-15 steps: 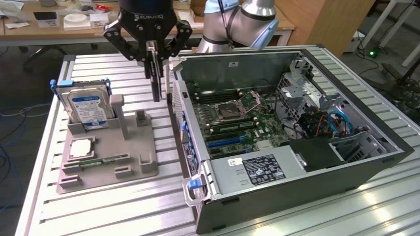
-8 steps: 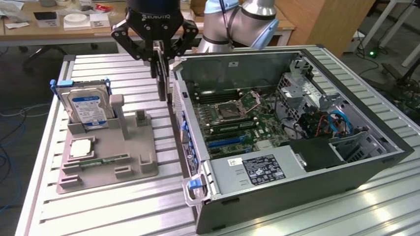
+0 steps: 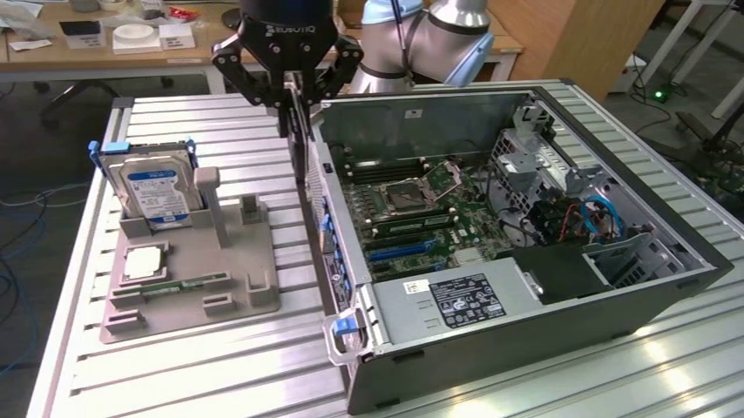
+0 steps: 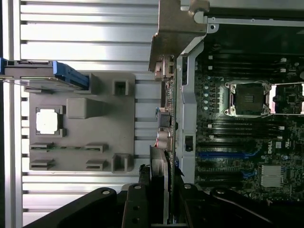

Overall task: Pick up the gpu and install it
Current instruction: 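Pick up the gpu and move the gpu toward the slot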

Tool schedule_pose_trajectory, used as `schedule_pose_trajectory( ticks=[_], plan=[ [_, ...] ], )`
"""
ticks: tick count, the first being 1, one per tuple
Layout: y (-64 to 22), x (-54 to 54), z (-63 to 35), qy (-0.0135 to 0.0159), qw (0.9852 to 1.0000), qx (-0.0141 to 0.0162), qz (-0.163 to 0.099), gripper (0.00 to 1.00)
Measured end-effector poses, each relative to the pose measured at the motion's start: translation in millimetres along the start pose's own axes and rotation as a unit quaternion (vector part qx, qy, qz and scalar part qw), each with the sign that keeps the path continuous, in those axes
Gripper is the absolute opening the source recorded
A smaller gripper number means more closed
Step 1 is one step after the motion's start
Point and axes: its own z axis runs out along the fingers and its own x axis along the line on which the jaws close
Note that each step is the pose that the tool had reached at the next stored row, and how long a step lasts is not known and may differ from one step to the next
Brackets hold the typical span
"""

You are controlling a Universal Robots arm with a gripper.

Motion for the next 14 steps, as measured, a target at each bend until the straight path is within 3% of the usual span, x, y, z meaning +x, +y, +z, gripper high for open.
schedule_pose_trajectory(
  ticks=[14],
  plan=[
    [0.2,-20.6,0.3,0.0,1.0,0.0,0.0,0.28]
  ],
)
